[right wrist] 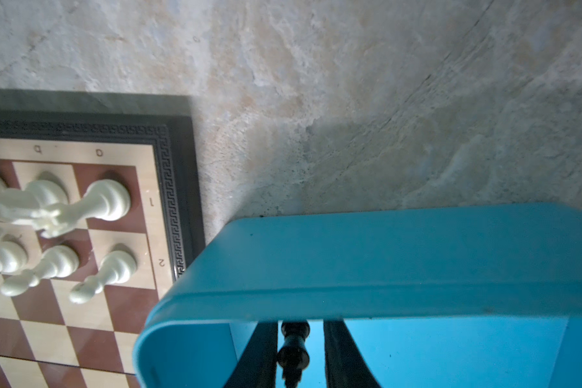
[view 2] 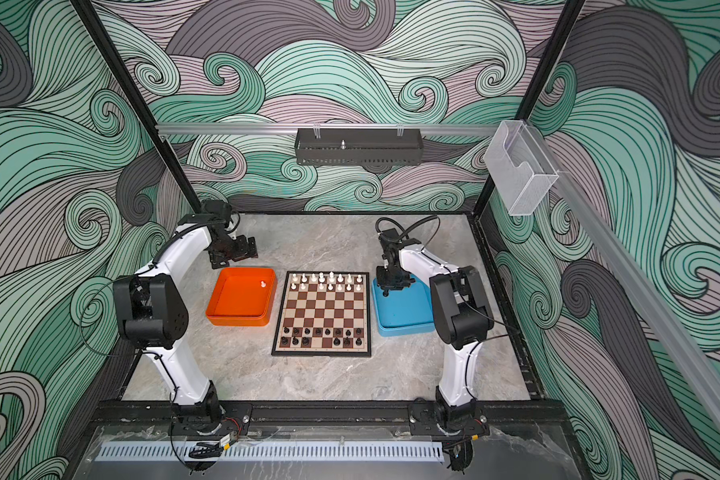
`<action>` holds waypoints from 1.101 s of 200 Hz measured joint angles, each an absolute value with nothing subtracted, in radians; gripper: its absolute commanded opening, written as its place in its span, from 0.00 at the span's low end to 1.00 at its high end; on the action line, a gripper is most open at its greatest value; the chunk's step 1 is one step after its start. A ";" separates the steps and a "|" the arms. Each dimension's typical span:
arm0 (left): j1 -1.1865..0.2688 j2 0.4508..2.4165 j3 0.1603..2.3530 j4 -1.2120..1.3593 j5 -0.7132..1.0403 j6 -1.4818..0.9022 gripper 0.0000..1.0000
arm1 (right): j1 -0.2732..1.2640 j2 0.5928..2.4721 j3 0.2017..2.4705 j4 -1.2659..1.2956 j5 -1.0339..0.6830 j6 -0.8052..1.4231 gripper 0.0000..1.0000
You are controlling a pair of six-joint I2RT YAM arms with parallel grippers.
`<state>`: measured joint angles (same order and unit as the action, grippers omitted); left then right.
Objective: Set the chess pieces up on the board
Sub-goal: 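Lower the right gripper around the black king in the blue tray and close, then lift the black king and carry it over the board's near rows with the right gripper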
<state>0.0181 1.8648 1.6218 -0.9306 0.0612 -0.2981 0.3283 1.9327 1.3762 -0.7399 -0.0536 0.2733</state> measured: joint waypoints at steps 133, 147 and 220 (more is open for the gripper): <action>0.019 1.875 1.622 -0.931 0.063 -0.298 0.98 | 0.328 1.950 1.377 -0.740 -0.060 0.272 0.15; 0.019 1.875 1.622 -0.931 0.063 -0.298 0.98 | 0.328 1.950 1.377 -0.741 -0.060 0.271 0.14; 0.019 1.875 1.622 -0.931 0.064 -0.298 0.98 | 0.347 1.851 1.399 -0.817 -0.060 0.254 0.15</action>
<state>0.0185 1.8748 1.6218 -0.9306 0.0635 -0.2981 0.3473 1.8511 1.3991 -0.8173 -0.0597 0.2539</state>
